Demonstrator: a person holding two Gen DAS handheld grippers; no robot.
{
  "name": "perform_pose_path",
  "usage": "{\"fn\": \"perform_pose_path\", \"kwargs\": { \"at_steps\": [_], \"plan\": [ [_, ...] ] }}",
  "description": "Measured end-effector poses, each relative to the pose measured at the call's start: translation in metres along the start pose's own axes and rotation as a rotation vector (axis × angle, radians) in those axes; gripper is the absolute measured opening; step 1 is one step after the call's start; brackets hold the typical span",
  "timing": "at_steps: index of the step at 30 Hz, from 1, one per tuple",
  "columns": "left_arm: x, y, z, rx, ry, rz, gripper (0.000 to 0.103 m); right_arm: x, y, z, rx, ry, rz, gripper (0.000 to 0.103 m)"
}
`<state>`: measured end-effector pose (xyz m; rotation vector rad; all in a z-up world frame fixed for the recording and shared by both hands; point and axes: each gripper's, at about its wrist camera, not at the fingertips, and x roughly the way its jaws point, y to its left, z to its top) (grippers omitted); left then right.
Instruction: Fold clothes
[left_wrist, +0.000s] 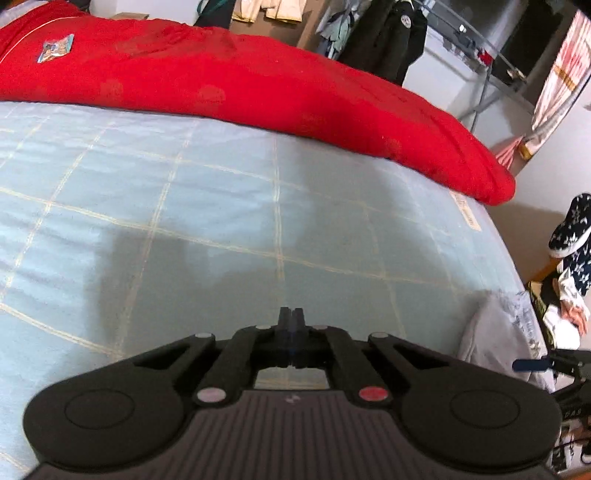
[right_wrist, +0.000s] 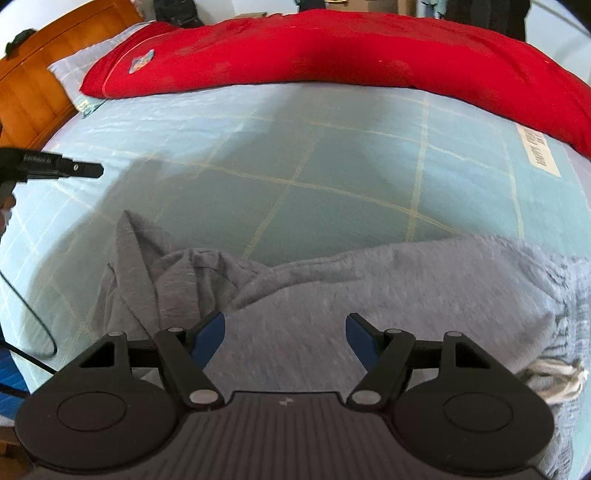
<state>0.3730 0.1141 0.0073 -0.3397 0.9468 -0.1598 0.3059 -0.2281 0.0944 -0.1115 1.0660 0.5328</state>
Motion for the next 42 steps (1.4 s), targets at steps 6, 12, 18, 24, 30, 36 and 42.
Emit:
{"fn": "perform_pose_path", "kwargs": {
  "at_steps": [6, 12, 18, 24, 30, 36, 42],
  "plan": [
    [0.026, -0.015, -0.032, 0.007, 0.116, -0.065, 0.011, 0.013, 0.013, 0.017, -0.067, 0.036, 0.011, 0.072],
    [0.032, -0.023, -0.06, -0.01, 0.166, -0.08, 0.026, 0.03, 0.018, 0.032, -0.116, 0.074, 0.017, 0.056],
    [0.02, -0.019, -0.071, 0.027, 0.177, -0.08, 0.034, 0.052, 0.016, 0.049, -0.181, 0.107, -0.011, 0.055],
    [0.015, -0.009, -0.079, 0.019, 0.2, -0.097, 0.037, 0.069, 0.018, 0.064, -0.562, 0.256, 0.142, 0.055],
    [0.015, -0.015, -0.085, 0.01, 0.213, -0.121, 0.037, 0.092, 0.019, 0.072, -0.857, 0.417, 0.293, 0.05],
    [0.012, -0.015, -0.087, -0.006, 0.224, -0.109, 0.039, 0.1, 0.028, 0.071, -0.996, 0.529, 0.39, 0.009],
    [0.01, -0.013, -0.08, -0.027, 0.201, -0.098, 0.039, 0.09, 0.018, 0.104, -0.961, 0.365, 0.309, 0.005]
  ]
}}
